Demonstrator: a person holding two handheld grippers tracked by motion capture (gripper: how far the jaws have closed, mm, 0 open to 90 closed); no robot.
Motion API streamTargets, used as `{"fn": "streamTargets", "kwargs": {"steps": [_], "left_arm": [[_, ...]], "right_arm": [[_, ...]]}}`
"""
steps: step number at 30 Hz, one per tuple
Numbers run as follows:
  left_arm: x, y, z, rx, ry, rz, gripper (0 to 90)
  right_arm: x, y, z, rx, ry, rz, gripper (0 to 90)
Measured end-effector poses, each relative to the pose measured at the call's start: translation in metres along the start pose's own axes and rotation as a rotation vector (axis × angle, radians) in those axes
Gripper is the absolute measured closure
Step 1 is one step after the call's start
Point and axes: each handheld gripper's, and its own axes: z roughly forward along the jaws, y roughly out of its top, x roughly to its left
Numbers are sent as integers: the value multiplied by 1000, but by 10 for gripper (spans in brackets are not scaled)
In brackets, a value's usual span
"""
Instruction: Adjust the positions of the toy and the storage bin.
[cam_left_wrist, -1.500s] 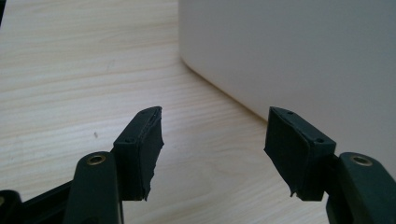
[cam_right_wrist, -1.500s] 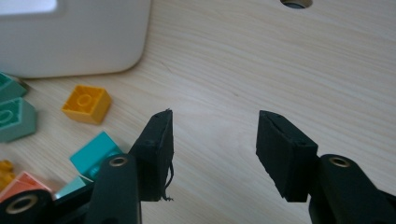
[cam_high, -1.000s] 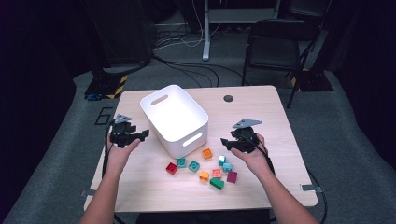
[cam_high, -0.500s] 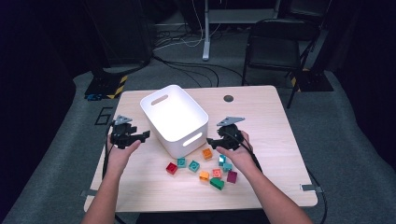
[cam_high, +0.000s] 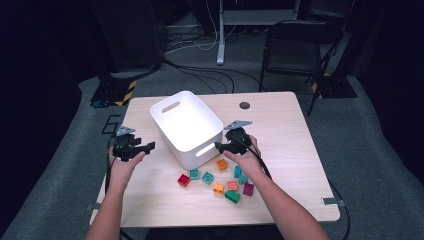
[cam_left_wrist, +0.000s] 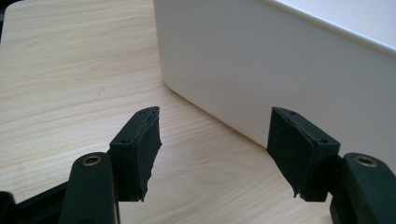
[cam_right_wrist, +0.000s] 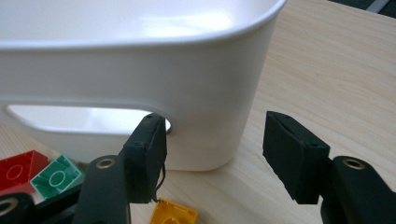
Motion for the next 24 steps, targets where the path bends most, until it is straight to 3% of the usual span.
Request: {"fn": "streamTargets", "kwargs": {"steps": [3, 18, 24], "left_arm": [[1, -1, -1, -3, 1, -6, 342], [10, -2, -4, -20, 8, -28, 342], [11, -3, -4, -19, 9, -32, 341]], "right_arm": [[-3, 2, 1, -1, -13, -1, 414], [-46, 21, 16, 15, -121, 54, 409], [-49, 25, 20, 21, -132, 61, 423]]}}
